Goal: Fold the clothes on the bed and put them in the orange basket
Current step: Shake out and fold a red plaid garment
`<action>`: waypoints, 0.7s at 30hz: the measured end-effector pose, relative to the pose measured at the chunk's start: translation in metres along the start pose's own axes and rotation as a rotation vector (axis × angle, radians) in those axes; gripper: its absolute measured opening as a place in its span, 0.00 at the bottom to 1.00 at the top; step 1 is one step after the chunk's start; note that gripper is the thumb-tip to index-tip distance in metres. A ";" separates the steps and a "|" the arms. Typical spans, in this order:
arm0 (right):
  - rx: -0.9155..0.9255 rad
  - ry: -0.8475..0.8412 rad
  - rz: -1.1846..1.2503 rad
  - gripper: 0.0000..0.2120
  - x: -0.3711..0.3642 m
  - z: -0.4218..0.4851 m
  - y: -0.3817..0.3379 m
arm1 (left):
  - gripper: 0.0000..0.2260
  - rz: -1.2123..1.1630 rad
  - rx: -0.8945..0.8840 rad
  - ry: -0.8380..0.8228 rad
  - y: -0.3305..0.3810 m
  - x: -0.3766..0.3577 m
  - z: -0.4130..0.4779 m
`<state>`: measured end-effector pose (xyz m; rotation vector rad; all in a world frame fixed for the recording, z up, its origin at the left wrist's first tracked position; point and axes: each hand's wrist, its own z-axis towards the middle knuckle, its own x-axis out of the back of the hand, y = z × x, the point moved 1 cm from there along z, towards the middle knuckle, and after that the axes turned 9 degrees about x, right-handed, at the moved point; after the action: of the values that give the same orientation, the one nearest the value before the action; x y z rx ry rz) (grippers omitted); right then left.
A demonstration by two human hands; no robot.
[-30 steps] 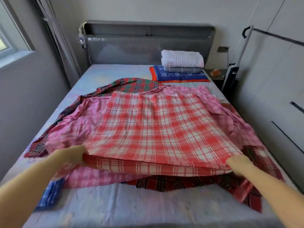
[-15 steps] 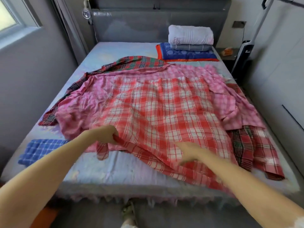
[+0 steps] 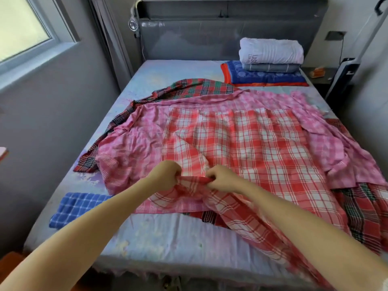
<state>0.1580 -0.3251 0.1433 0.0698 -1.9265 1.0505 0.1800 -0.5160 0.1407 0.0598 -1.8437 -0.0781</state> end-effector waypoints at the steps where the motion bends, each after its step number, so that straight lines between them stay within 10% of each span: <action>1: -0.031 -0.050 -0.024 0.16 0.005 0.011 0.003 | 0.07 -0.015 0.025 -0.018 -0.017 0.002 0.009; 9: -0.333 -0.235 -0.318 0.03 0.023 0.057 0.041 | 0.04 -0.615 0.099 -0.194 -0.093 0.046 0.072; 21: -0.086 0.227 0.481 0.12 0.063 0.197 0.012 | 0.04 -0.984 0.073 -0.277 -0.087 0.065 0.181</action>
<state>-0.0200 -0.4320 0.1379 -0.5637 -1.8154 1.2217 -0.0121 -0.6035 0.1471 1.0460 -1.9276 -0.7302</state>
